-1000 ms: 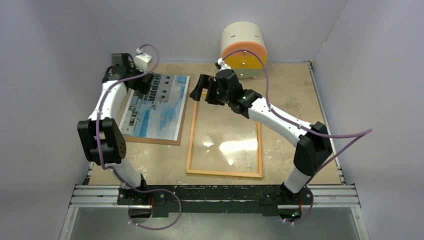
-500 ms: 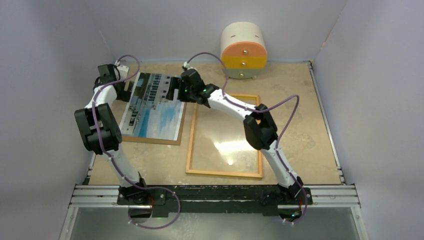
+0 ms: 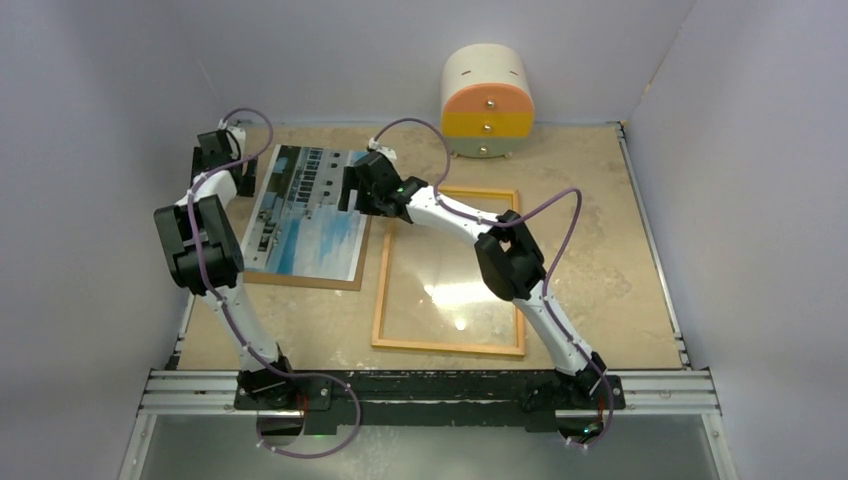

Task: Put the photo into the frame
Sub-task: Move the photo to the center of the board.

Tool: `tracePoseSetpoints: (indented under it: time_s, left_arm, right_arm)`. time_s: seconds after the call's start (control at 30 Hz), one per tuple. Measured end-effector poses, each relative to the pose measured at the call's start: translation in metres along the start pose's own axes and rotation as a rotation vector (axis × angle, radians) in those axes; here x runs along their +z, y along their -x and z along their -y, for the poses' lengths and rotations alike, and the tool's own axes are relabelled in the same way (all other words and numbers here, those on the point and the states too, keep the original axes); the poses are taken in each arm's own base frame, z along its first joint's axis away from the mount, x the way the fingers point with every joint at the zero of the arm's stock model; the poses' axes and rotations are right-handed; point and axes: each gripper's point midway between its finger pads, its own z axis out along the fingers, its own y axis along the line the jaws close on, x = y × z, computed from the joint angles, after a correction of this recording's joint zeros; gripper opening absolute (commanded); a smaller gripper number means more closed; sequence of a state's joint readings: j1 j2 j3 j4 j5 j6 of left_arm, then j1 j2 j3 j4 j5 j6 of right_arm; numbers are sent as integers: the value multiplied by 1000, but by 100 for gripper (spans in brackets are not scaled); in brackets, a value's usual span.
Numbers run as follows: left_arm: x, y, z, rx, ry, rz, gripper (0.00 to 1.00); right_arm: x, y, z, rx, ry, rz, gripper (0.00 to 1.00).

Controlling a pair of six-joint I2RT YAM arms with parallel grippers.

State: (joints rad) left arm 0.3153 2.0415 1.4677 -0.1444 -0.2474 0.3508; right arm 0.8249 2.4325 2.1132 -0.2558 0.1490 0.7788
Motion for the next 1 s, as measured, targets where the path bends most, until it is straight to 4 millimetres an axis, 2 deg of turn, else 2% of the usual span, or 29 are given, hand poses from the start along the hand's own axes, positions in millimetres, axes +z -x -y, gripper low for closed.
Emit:
tracePoseSetpoints:
  time_s: [0.17, 0.3, 0.43, 0.67, 1.0]
  left_arm:
    - [20, -17, 22, 30, -14, -50, 94]
    - [19, -7, 32, 46, -16, -29, 94]
    - [18, -7, 40, 66, -29, -20, 94]
    - [3, -15, 50, 127, -24, 25, 94]
    - [-20, -28, 58, 284, 61, 104, 94]
  right_arm:
    - [4, -8, 15, 23, -51, -20, 95]
    - [18, -20, 23, 36, -75, -41, 95]
    - [23, -16, 19, 56, -61, -30, 95]
    - [25, -11, 19, 99, -57, -23, 95]
    - [28, 3, 33, 170, -68, 6, 93]
